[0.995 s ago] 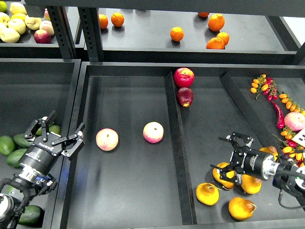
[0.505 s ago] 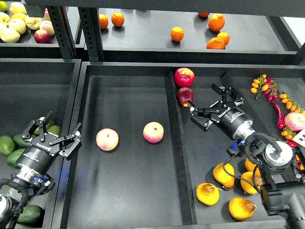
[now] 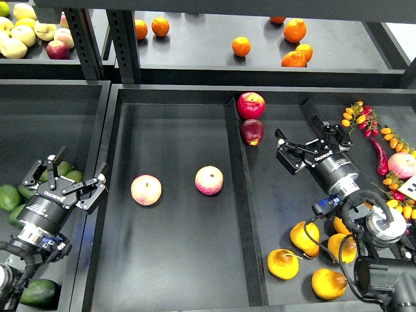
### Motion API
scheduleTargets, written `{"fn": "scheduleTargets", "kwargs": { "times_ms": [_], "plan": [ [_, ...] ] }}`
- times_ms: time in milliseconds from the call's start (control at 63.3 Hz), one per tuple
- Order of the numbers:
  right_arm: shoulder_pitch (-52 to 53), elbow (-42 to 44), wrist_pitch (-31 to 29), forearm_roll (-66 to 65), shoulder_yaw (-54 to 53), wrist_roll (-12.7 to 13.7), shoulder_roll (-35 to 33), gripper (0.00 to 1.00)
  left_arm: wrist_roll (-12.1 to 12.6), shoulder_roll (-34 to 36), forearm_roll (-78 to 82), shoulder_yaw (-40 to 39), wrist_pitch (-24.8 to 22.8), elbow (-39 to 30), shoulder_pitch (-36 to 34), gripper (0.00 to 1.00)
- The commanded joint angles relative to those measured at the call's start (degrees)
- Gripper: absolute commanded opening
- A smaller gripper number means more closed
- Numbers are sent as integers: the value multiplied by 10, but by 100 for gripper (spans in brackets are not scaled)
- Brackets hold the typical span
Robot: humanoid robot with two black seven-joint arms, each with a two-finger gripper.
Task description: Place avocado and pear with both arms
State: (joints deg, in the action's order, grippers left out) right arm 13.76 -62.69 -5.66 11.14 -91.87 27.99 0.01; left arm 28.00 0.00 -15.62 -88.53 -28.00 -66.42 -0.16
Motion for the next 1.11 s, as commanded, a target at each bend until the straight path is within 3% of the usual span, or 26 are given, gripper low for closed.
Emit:
{"fn": "scheduleTargets", "kwargs": {
  "times_ms": [0, 79, 158, 221, 442, 616, 1090],
  "plan": [
    [-2, 9, -22, 0, 27, 0, 0, 100, 0, 0, 0, -1, 0, 4, 1, 99],
    [-7, 9, -25, 1, 41, -5, 0, 100, 0, 0, -1, -1, 0, 1, 2, 99],
    [-8, 7, -33, 2, 53, -52, 0, 100, 0, 0, -1, -1, 0, 1, 8, 99],
    [-9, 5, -44, 2, 59, -74, 0, 100, 0, 0, 0, -3, 0, 2, 9, 99],
    [-58, -25, -65, 11, 75, -87, 0, 100, 0, 0, 0, 4, 0, -1, 29, 99],
    [-136, -45, -148, 11, 93, -129, 0, 100, 0, 0, -1, 6, 0, -14, 53, 99],
    [-275, -115, -208, 11, 121, -132, 0, 100, 0, 0, -7, 5, 0, -80, 82, 100]
  ]
}}
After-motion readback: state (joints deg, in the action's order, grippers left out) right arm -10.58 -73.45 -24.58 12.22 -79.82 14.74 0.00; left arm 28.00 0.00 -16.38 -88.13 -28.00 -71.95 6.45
